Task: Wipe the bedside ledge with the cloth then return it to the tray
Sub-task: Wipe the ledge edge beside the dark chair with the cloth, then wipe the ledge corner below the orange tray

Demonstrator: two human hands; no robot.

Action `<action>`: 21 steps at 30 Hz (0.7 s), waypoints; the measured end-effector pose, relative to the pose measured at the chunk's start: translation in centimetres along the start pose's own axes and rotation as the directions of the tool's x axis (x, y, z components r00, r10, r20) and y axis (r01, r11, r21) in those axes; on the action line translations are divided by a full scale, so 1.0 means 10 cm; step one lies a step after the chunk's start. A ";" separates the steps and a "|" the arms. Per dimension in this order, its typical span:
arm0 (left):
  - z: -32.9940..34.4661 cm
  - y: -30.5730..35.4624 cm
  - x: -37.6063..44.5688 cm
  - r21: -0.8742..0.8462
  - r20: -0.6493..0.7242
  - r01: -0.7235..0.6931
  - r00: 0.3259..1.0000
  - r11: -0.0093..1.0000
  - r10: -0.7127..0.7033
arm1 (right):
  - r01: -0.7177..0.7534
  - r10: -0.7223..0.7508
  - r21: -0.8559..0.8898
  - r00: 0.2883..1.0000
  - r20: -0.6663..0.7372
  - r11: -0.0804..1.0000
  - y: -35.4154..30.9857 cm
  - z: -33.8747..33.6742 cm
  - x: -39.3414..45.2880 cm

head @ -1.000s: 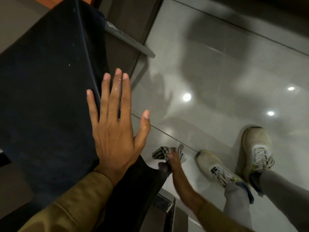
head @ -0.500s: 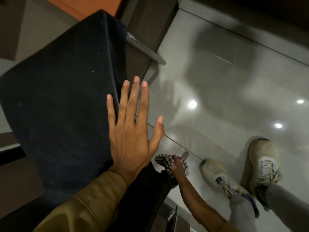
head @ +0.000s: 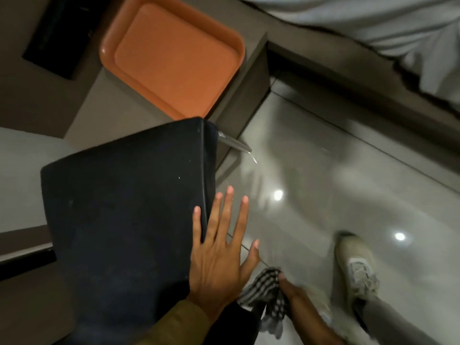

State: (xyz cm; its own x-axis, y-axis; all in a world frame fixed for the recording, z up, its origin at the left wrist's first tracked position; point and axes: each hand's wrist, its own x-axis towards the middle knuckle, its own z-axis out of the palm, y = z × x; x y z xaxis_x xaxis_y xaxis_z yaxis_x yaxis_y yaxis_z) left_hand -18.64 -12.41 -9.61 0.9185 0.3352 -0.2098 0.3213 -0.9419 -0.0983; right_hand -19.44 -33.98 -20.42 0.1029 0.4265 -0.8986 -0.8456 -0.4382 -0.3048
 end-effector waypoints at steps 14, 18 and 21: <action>-0.59 -0.83 2.28 -0.525 -0.003 0.232 0.962 0.819 -0.274 | 0.457 -0.361 0.213 0.856 -0.371 0.864 -2.70 0.52 0.53; -0.55 -0.79 2.28 -0.592 -0.013 0.302 0.923 0.747 -0.384 | 0.444 -0.436 0.198 0.896 -0.083 0.874 -3.08 1.03 0.69; -0.57 -0.75 2.29 -0.527 -0.035 0.294 0.930 0.797 -0.366 | 0.416 -0.436 0.235 0.899 0.038 0.879 -3.10 1.30 0.80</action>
State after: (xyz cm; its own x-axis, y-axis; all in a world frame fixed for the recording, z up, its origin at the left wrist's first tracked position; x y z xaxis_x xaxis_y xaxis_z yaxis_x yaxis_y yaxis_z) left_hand 1.29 2.25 -8.17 0.7446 0.6557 -0.1248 0.6477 -0.6646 0.3726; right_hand 0.76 -6.76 -14.04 0.4408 0.6047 -0.6633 -0.8233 -0.0221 -0.5672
